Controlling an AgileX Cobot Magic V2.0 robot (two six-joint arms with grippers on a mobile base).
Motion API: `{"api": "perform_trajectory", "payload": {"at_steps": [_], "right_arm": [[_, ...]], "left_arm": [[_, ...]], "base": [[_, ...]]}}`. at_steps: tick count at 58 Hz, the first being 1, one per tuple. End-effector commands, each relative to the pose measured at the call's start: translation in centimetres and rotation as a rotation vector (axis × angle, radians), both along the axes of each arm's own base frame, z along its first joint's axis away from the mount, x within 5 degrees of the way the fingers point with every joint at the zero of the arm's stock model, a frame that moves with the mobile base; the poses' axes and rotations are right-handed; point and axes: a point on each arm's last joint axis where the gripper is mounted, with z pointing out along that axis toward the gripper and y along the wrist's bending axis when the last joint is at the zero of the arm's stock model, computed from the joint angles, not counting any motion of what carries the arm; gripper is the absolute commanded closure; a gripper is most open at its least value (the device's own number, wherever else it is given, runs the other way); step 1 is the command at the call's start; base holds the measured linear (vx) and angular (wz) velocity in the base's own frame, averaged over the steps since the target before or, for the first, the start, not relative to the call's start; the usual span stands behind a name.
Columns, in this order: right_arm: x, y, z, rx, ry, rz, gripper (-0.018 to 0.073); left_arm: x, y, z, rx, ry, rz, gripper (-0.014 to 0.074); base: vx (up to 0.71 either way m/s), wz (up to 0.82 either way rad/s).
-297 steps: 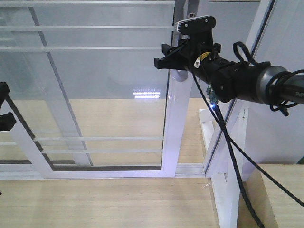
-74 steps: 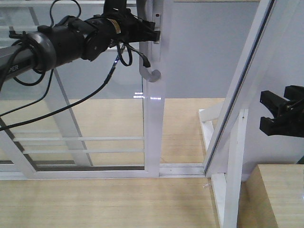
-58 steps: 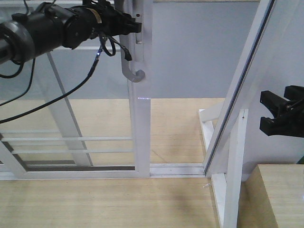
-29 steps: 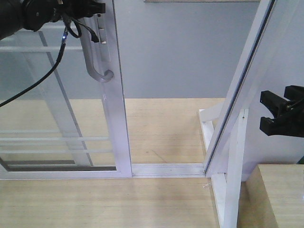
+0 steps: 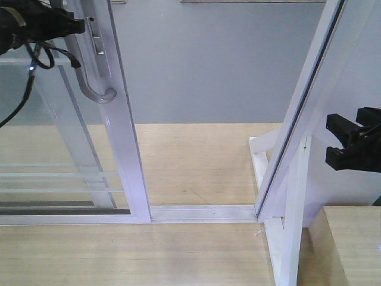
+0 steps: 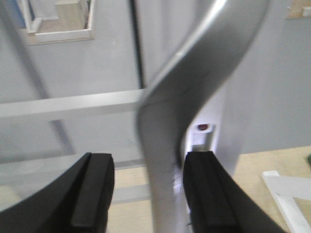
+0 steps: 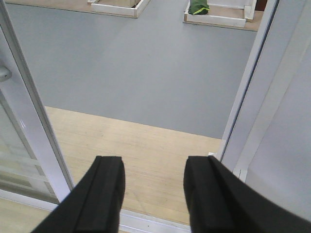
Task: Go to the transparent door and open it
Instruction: 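Slide the door open with the left gripper, away from the fixed frame, then open the left gripper and withdraw it from the handle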
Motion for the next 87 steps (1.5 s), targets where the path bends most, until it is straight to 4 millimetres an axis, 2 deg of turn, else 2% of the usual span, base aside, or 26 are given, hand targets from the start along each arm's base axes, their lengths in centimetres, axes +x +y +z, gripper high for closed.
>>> {"api": "perform_trajectory", "payload": {"at_steps": [1, 12, 20, 28, 34, 42, 53, 61, 69, 79, 87], "right_arm": [[0.2, -0.1, 1.7, 0.015, -0.111, -0.004, 0.0191], [0.2, -0.1, 1.7, 0.015, -0.111, -0.004, 0.0191], [0.2, -0.1, 1.7, 0.015, -0.111, -0.004, 0.0191], [0.2, -0.1, 1.7, 0.015, -0.111, -0.004, 0.0191], [0.1, -0.1, 1.7, 0.013, -0.101, -0.004, 0.0191], [0.1, -0.1, 1.6, 0.011, -0.090, -0.004, 0.0191], [0.1, -0.1, 1.6, 0.011, -0.089, -0.004, 0.0191], [0.1, -0.1, 1.6, 0.011, -0.089, -0.004, 0.0191], [0.1, -0.1, 1.6, 0.011, -0.089, -0.004, 0.0191], [0.1, -0.1, 1.6, 0.011, -0.089, -0.004, 0.0191], [0.1, -0.1, 1.6, 0.011, -0.089, -0.004, 0.0191]], "left_arm": [[-1.2, 1.8, 3.1, -0.024, -0.149, 0.025, 0.0153], [-1.9, 4.7, 3.5, -0.016, -0.151, 0.103, 0.0153], [-3.0, 5.2, 4.5, -0.011, -0.163, 0.118, 0.0153], [-5.3, 5.1, 3.8, -0.013, -0.126, 0.125, 0.0153], [-8.0, 5.0, 2.5, -0.024, -0.091, 0.127, 0.0153], [-12.6, 4.8, 1.5, -0.060, -0.090, 0.135, 0.0153], [-19.6, 4.5, 2.7, -0.068, -0.212, 0.132, 0.0153], [-23.8, 4.6, 3.7, -0.063, -0.258, 0.158, 0.0153], [-27.0, 4.6, 5.0, -0.064, -0.324, 0.176, 0.0153], [-29.3, 4.6, 5.9, -0.067, -0.405, 0.177, 0.0155], [-31.4, 4.7, 5.9, -0.092, -0.404, 0.200, 0.0239]], "base": [[0.00, 0.00], [0.00, 0.00], [0.00, 0.00], [0.00, 0.00], [0.00, 0.00], [0.00, 0.00], [0.00, 0.00], [0.00, 0.00], [0.00, 0.00], [0.00, 0.00], [0.00, 0.00]]}}
